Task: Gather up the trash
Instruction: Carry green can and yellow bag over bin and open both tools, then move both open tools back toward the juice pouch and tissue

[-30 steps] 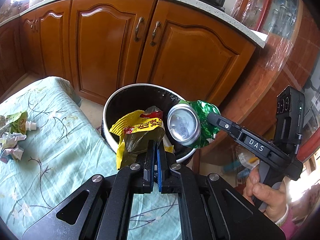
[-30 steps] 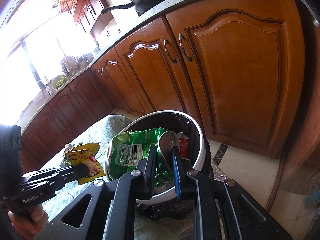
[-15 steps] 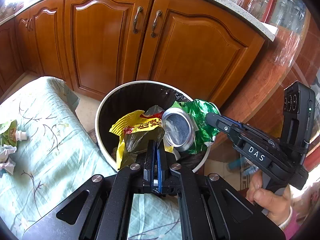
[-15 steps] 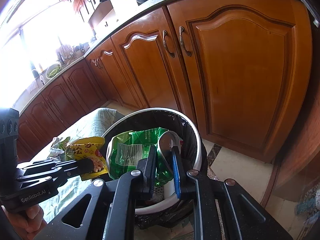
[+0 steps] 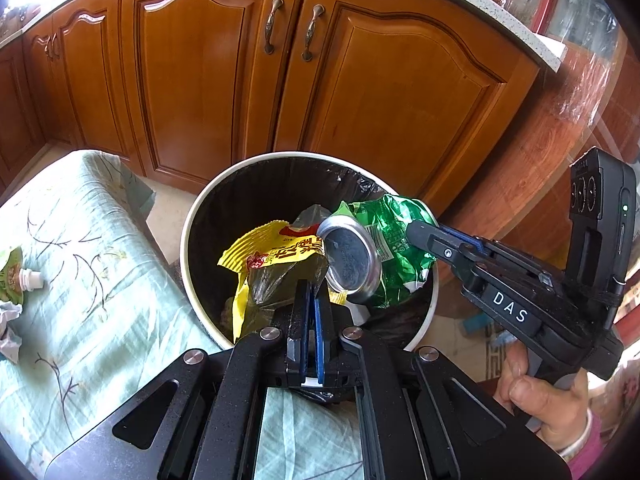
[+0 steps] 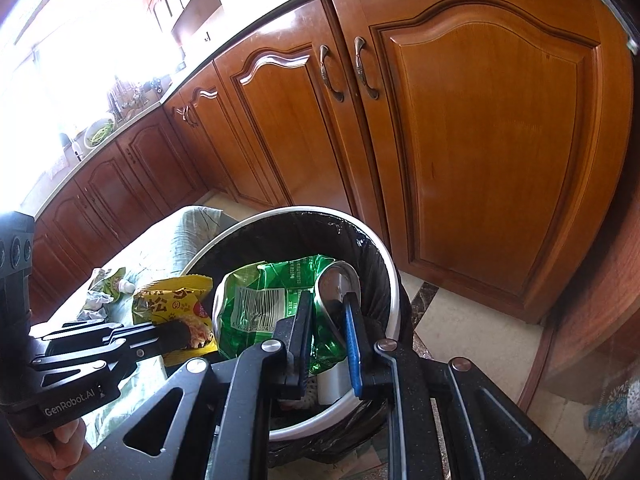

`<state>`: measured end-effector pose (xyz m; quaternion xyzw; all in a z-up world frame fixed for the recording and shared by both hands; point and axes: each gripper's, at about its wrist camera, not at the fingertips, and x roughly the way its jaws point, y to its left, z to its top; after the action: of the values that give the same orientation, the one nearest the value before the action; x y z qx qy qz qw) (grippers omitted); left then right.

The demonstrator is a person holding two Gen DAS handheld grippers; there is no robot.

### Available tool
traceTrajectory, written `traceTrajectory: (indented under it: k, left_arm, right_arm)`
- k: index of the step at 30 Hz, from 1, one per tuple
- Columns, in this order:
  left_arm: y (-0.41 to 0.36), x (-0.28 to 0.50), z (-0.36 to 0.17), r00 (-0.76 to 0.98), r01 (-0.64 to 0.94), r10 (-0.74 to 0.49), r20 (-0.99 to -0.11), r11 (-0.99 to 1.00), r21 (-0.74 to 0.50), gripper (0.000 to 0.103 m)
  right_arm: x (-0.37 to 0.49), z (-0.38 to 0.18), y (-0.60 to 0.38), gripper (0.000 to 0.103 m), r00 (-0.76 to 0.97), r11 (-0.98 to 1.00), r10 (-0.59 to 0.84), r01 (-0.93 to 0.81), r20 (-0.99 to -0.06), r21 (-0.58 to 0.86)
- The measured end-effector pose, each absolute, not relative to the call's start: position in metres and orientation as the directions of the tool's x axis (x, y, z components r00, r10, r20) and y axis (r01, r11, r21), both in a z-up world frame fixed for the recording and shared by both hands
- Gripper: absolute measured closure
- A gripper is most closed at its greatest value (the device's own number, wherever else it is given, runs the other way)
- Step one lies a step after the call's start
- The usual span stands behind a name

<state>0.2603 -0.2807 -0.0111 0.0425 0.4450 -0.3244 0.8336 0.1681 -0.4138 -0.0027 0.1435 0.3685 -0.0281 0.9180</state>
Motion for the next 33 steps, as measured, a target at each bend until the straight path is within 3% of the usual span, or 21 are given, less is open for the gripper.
traceTrajectory:
  k: [3, 6, 7, 9, 12, 14, 17, 23, 33]
  left_arm:
    - [-0.285, 0.261, -0.013, 0.387, 0.580, -0.495, -0.778, 0.787, -0.212, 0.098]
    - [-0.286, 0.262, -0.013, 0.380, 0.578, -0.491, -0.784, 0.788, -0.213, 0.078]
    - [-0.285, 0.260, -0.012, 0.389, 0.576, -0.488, -0.781, 0.791, -0.208, 0.067]
    - [-0.282, 0.257, -0.010, 0.405, 0.574, -0.489, -0.772, 0.794, -0.202, 0.063]
    - [-0.271, 0.252, -0.006, 0.424, 0.563, -0.493, -0.759, 0.801, -0.206, 0.059]
    - [-0.259, 0.247, -0.004, 0.445, 0.546, -0.493, -0.748, 0.811, -0.211, 0.053]
    - [-0.235, 0.238, -0.003, 0.481, 0.505, -0.486, -0.730, 0.834, -0.222, 0.050]
    - [-0.176, 0.221, -0.007, 0.547, 0.402, -0.431, -0.718, 0.887, -0.226, 0.042]
    - [-0.074, 0.217, -0.014, 0.606, 0.218, -0.340, -0.719, 0.941, -0.261, 0.041]
  right_arm:
    - [0.169, -0.003, -0.417, 0.083, 0.729, 0.949, 0.067, 0.164, -0.681, 0.269]
    - [0.167, -0.002, -0.419, 0.076, 0.734, 0.944, 0.071, 0.169, -0.675, 0.284]
    - [0.165, -0.001, -0.419, 0.073, 0.739, 0.942, 0.072, 0.170, -0.670, 0.289]
    - [0.161, 0.001, -0.419, 0.067, 0.748, 0.939, 0.074, 0.171, -0.659, 0.299]
    - [0.153, 0.004, -0.417, 0.044, 0.772, 0.925, 0.095, 0.166, -0.629, 0.342]
    - [0.146, 0.006, -0.412, 0.022, 0.791, 0.912, 0.115, 0.154, -0.600, 0.379]
    - [0.136, 0.008, -0.403, 0.008, 0.811, 0.896, 0.151, 0.129, -0.565, 0.425]
    - [0.135, 0.007, -0.368, 0.007, 0.804, 0.886, 0.227, 0.064, -0.550, 0.460]
    - [0.146, 0.007, -0.305, 0.007, 0.761, 0.880, 0.337, -0.046, -0.555, 0.472]
